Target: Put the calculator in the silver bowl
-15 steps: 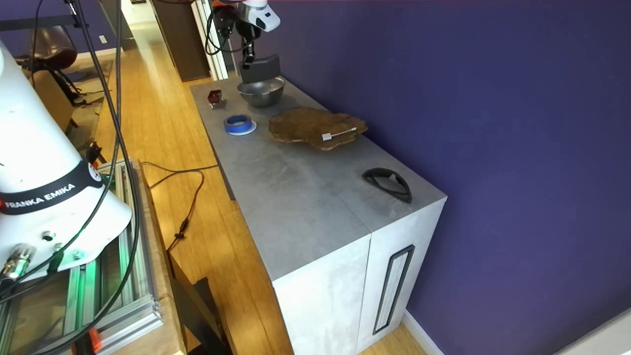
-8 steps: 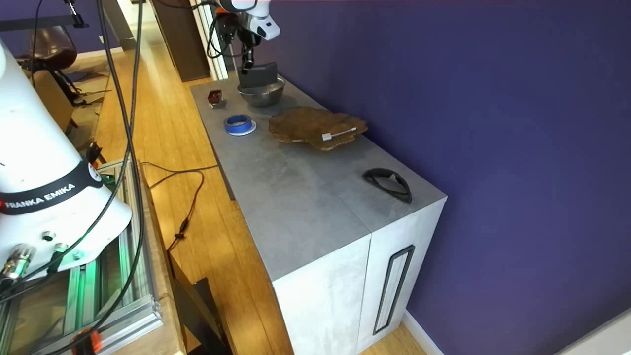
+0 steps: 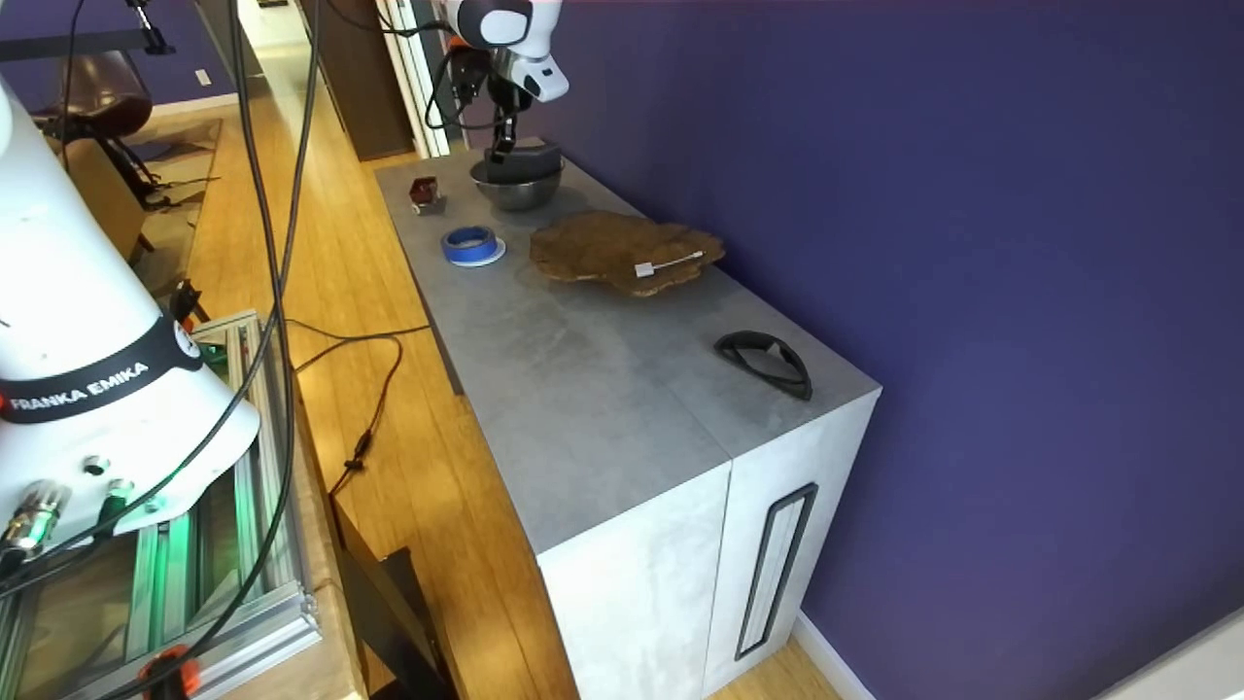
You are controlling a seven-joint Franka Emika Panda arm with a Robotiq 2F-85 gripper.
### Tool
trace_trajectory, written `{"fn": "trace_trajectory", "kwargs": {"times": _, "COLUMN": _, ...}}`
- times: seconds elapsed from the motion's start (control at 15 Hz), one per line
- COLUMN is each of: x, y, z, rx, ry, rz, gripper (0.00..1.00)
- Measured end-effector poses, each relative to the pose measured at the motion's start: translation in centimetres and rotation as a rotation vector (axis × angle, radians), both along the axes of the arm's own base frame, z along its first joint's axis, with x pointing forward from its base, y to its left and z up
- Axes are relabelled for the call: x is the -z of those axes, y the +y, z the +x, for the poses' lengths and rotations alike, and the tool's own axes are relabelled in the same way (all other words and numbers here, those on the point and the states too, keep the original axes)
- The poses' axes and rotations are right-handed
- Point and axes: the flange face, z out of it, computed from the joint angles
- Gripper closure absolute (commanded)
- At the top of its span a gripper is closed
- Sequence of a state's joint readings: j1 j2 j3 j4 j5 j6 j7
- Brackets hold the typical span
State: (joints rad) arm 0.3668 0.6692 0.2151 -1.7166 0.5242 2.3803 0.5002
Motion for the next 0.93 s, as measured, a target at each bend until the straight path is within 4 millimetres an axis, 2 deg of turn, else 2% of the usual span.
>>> {"fn": "trace_trajectory", "kwargs": {"times": 0.13, "x": 0.6, "y": -0.1, "z": 0.3, "rx": 0.008, "ry": 0.029, "rz": -0.009, "gripper": 0.96}}
{"fn": "trace_trajectory", "kwargs": {"times": 0.2, "x": 0.9, "y": -0.1, "z": 0.3, "rx": 0.007, "ry": 0.044, "rz": -0.015, "gripper": 0.59}}
{"fn": "trace_trajectory", "kwargs": {"times": 0.33, "x": 1.2, "y": -0.1, "z": 0.4, "rx": 0.006, "ry": 0.075, "rz": -0.032, "gripper": 0.51}}
{"fn": "trace_trajectory", "kwargs": {"times": 0.67, "x": 1.0, "y": 0.0, "z": 0.3, "rx": -0.001, "ry": 0.117, "rz": -0.081, "gripper": 0.16}}
{"fn": "trace_trajectory", "kwargs": {"times": 0.8, "x": 0.0, "y": 0.4, "z": 0.3, "rx": -0.005, "ry": 0.096, "rz": -0.096, "gripper": 0.02}}
{"fn": "trace_trajectory", "kwargs": {"times": 0.93, "x": -1.9, "y": 0.6, "z": 0.1, "rx": -0.016, "ry": 0.056, "rz": -0.121, "gripper": 0.0}}
